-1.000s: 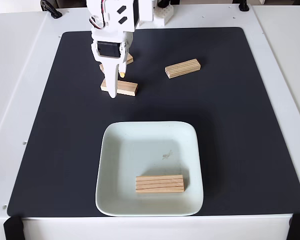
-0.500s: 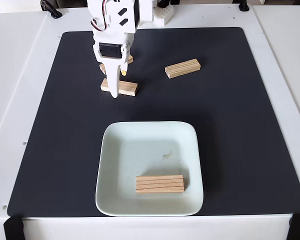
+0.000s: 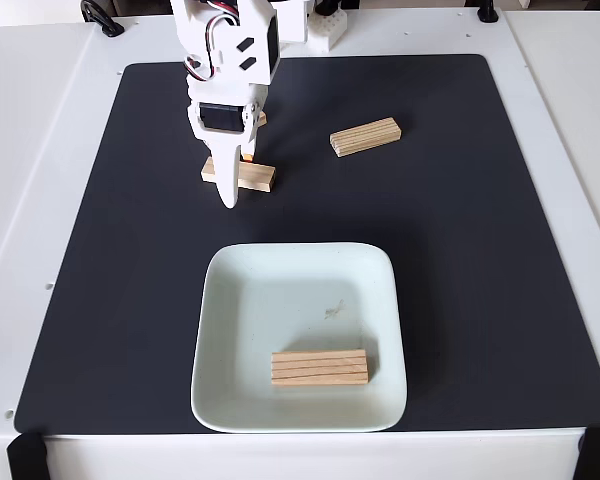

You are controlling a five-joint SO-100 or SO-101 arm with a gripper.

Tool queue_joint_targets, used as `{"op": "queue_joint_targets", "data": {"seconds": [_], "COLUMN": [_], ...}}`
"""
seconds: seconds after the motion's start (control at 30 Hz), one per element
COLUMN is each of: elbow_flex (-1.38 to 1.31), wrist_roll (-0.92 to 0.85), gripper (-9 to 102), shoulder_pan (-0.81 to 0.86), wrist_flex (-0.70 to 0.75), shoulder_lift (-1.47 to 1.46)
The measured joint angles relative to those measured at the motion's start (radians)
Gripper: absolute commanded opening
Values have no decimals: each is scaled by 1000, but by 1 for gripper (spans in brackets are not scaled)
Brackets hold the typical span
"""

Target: Pick up the wooden block and place them on the plate.

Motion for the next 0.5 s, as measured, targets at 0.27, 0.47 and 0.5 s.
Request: {"op": "queue_joint_targets", "data": {"seconds": [0.27, 0.47, 0.5], "elbow_flex": [0, 0, 0], "wrist_roll": [0, 0, 0], "gripper": [32, 29, 26], "shoulder_pan": [0, 0, 0], "wrist_flex": [-2, -2, -2], "shoulder_lift": [0, 0, 0]}}
